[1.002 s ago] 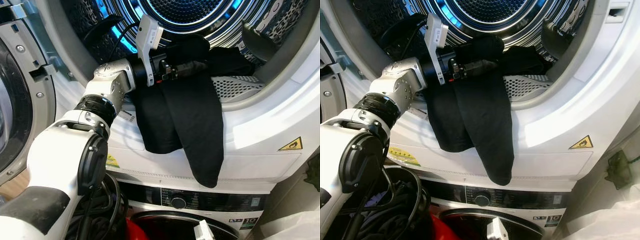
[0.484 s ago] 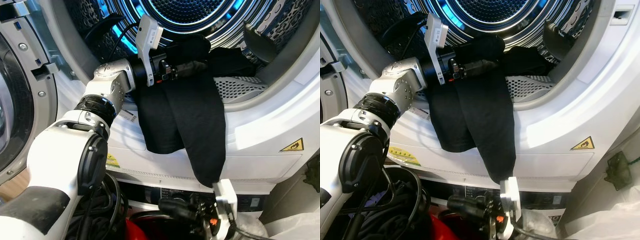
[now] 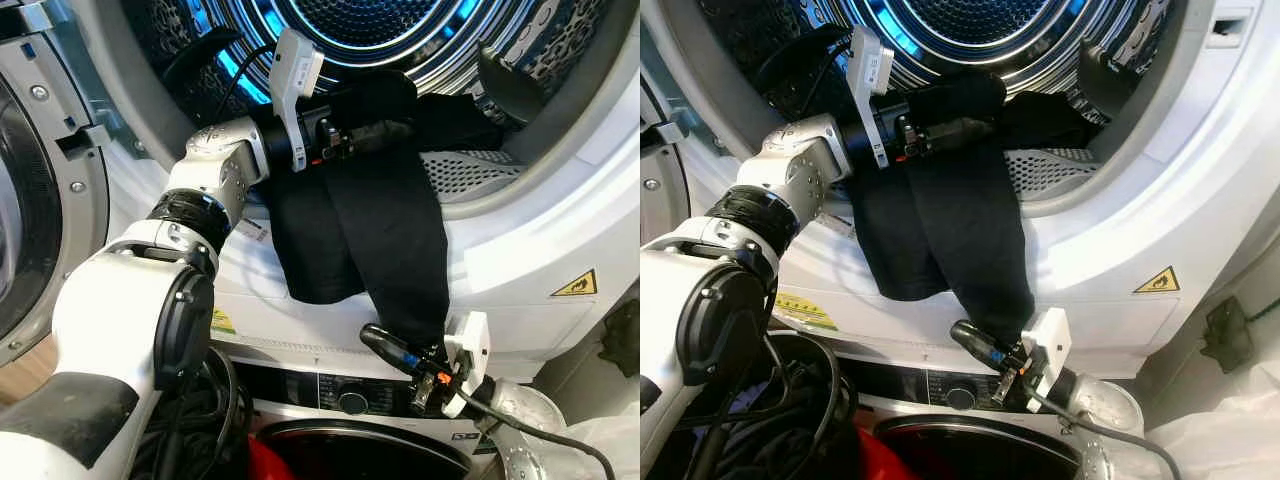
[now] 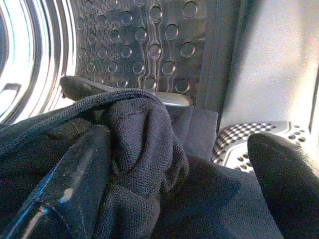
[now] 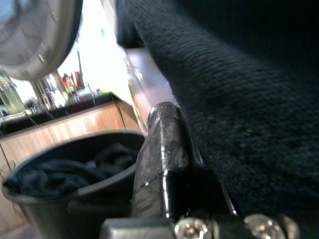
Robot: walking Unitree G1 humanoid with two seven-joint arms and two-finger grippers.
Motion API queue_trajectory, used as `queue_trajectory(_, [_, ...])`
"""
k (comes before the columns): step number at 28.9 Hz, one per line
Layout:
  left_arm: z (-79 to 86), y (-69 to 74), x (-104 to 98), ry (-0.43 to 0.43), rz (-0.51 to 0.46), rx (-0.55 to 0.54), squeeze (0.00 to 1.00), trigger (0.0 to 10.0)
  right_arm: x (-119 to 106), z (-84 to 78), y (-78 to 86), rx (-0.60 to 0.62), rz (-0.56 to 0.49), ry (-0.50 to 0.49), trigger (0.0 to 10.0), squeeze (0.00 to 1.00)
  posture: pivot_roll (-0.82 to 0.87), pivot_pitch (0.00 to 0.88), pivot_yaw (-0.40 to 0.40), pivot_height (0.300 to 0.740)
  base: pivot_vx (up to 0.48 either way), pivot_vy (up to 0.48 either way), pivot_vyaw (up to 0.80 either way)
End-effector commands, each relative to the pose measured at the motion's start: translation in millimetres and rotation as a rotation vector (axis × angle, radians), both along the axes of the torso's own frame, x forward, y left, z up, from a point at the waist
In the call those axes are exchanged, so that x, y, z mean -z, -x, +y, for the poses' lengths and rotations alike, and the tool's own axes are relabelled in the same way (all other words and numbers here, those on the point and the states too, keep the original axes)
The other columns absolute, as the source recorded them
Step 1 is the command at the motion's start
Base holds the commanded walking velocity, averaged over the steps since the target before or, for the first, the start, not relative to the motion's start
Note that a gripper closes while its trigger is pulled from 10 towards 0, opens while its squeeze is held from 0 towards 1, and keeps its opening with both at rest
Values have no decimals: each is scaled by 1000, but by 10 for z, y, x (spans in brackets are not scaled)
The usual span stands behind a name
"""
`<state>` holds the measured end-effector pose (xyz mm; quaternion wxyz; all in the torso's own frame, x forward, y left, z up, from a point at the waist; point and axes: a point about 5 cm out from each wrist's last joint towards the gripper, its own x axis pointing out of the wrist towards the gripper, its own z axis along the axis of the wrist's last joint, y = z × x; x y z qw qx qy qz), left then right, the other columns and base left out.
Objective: Clothes washing
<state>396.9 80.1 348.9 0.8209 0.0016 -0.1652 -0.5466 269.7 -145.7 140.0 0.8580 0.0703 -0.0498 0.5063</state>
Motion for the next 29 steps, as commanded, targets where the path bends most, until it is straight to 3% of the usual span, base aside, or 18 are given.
queue_trajectory(1, [63, -4, 18, -16, 0, -8, 1000, 10000, -199, 33, 11, -58, -71, -54, 10000, 0, 16, 0, 102, 740, 0, 0, 0])
queue_trajectory(3, [63, -4, 20, -16, 1, -6, 1000, 10000, -205, 42, 46, -90, -64, -71, 10000, 0, 17, 0, 103, 740, 0, 0, 0])
queue_trajectory(6, [60, -2, 25, -19, 2, -1, 1000, 10000, -270, 80, 295, -298, -34, -144, 10000, 0, 17, 0, 103, 740, 0, 0, 0])
queue_trajectory(8, [61, -2, 24, -18, 2, 0, 1000, 10000, -247, 84, 334, -322, -24, -124, 10000, 0, 13, 0, 105, 740, 0, 0, 0])
queue_trajectory(29, [46, 4, 14, -10, 0, 10, 1000, 10000, -307, 84, 391, -376, -12, -140, 10000, 0, 11, 0, 100, 740, 0, 0, 0])
